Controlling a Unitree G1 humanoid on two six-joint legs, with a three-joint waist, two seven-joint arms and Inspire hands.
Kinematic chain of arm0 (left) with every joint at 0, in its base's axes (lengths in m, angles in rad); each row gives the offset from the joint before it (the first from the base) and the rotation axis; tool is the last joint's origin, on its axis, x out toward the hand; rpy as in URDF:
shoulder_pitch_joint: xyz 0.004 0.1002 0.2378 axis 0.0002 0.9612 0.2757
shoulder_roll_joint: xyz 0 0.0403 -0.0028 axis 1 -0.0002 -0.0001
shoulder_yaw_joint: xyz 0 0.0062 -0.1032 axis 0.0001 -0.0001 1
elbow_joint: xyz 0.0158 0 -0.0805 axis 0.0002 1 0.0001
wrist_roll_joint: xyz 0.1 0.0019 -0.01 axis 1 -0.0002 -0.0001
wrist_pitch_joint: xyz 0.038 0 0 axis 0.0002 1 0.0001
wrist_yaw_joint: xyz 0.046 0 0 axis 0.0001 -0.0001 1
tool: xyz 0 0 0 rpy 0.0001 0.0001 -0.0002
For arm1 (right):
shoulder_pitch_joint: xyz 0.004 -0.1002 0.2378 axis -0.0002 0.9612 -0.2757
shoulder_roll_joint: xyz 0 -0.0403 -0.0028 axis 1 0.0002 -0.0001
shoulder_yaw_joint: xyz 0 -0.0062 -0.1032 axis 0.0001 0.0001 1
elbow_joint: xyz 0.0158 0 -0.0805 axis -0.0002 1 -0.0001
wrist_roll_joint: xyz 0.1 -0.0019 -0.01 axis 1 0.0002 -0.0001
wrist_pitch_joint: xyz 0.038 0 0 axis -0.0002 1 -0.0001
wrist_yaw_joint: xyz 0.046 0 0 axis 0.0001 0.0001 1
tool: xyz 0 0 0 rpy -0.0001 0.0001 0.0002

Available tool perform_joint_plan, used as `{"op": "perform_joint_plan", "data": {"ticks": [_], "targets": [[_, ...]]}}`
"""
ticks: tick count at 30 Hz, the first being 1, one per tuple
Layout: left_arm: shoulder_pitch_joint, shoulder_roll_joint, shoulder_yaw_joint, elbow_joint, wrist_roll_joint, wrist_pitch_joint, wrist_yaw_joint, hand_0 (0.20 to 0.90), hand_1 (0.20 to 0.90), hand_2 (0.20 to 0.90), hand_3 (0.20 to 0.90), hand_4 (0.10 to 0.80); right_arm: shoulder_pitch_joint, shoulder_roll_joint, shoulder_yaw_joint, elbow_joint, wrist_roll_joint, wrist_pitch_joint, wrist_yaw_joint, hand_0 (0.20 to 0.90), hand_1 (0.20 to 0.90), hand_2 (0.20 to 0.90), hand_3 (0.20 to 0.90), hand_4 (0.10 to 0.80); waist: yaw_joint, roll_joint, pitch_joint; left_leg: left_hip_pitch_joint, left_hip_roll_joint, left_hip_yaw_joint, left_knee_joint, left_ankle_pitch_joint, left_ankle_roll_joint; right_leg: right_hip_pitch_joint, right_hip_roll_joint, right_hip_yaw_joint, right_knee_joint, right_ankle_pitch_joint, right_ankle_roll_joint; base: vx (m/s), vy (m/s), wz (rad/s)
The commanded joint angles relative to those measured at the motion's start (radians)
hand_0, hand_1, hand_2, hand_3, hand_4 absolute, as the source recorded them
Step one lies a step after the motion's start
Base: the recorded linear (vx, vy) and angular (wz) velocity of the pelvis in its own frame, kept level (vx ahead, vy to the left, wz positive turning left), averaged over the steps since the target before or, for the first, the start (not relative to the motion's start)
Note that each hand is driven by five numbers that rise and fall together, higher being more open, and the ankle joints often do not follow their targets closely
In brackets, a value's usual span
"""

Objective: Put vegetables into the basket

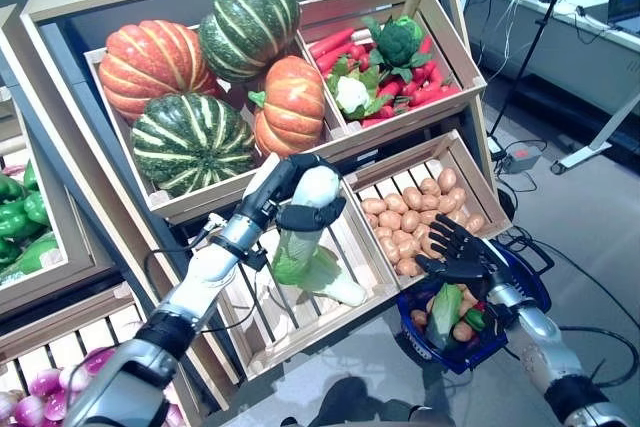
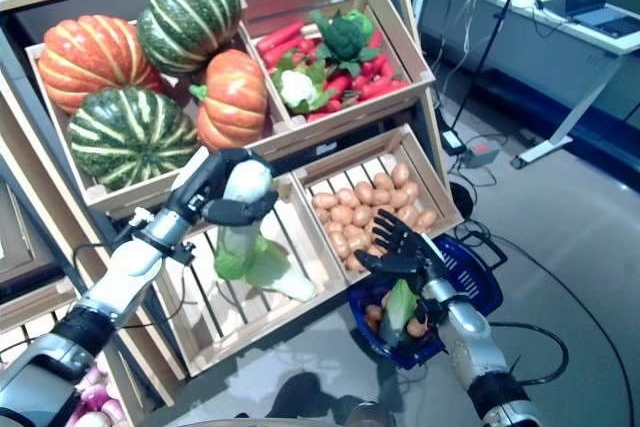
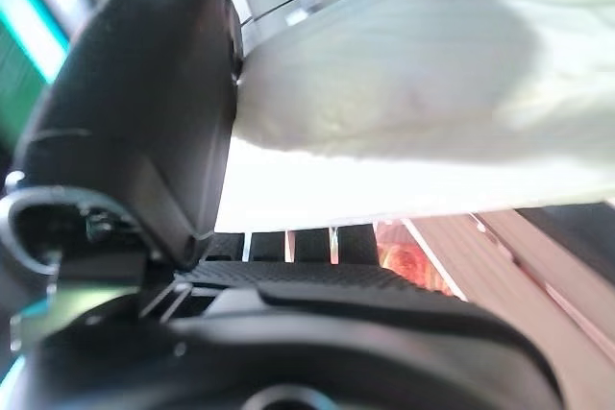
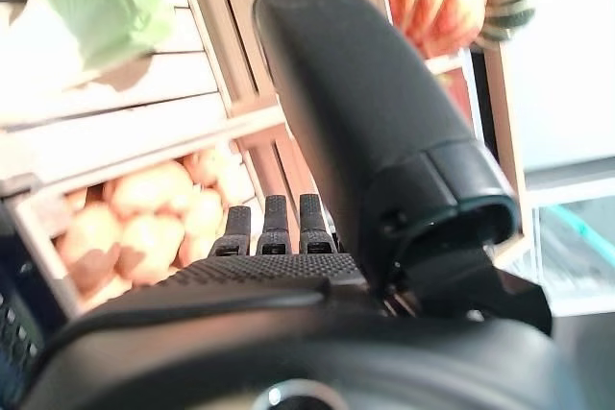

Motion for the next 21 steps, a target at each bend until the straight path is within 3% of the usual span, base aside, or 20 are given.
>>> {"op": "perform_joint_plan", "data": {"ticks": [1, 4, 8, 14, 21], "targets": [[-0.122, -0.02, 0.096, -0.089, -0.19, -0.02, -0.03, 0.3, 0.3, 0.3, 0.3, 0.4, -0.159, 0.016, -0.009, -0.086, 0.039, 0.041, 0.084, 0.9, 0.9, 0.9, 0.9, 0.8, 0.002, -0.045, -0.061, -0.001, -0.027, -0.012, -0.033, 0.013, 0.017, 0.098, -0.011, -0.022, -0.155, 0.091, -0.016, 0.007, -0.065, 0.0], [-0.129, -0.071, 0.096, -0.086, -0.281, 0.014, -0.045, 0.3, 0.3, 0.3, 0.3, 0.4, -0.215, 0.017, 0.014, -0.108, 0.048, 0.09, 0.113, 0.9, 0.9, 0.9, 0.9, 0.8, 0.006, -0.052, -0.068, 0.013, -0.026, -0.015, -0.063, 0.019, 0.015, 0.108, -0.005, -0.025, -0.183, 0.104, -0.014, -0.009, -0.061, 0.0], [-0.156, -0.108, 0.082, -0.062, -0.292, 0.013, -0.045, 0.3, 0.3, 0.3, 0.3, 0.4, -0.293, -0.004, 0.069, -0.121, 0.018, 0.155, 0.165, 0.9, 0.9, 0.9, 0.9, 0.8, 0.008, -0.061, -0.08, 0.011, -0.025, -0.018, -0.077, 0.019, 0.012, 0.107, -0.001, -0.027, -0.194, 0.11, -0.012, -0.026, -0.053, -0.07], [-0.159, -0.099, 0.057, -0.1, -0.287, 0.035, -0.038, 0.3, 0.3, 0.3, 0.3, 0.4, -0.326, -0.059, 0.111, -0.172, 0.05, 0.199, 0.245, 0.9, 0.9, 0.9, 0.9, 0.8, 0.003, -0.067, -0.081, 0.02, -0.025, -0.015, -0.077, 0.014, 0.014, 0.112, 0.004, -0.022, -0.194, 0.108, -0.016, 0.003, -0.037, 0.0], [-0.151, -0.125, 0.021, -0.113, -0.322, 0.075, -0.055, 0.3, 0.3, 0.3, 0.3, 0.4, -0.386, -0.043, 0.136, -0.221, 0.084, 0.214, 0.277, 0.9, 0.9, 0.9, 0.9, 0.8, 0.005, -0.066, -0.08, 0.03, -0.026, -0.017, -0.077, 0.007, 0.015, 0.123, 0.011, -0.013, -0.194, 0.098, -0.019, 0.016, -0.013, 0.0]]}}
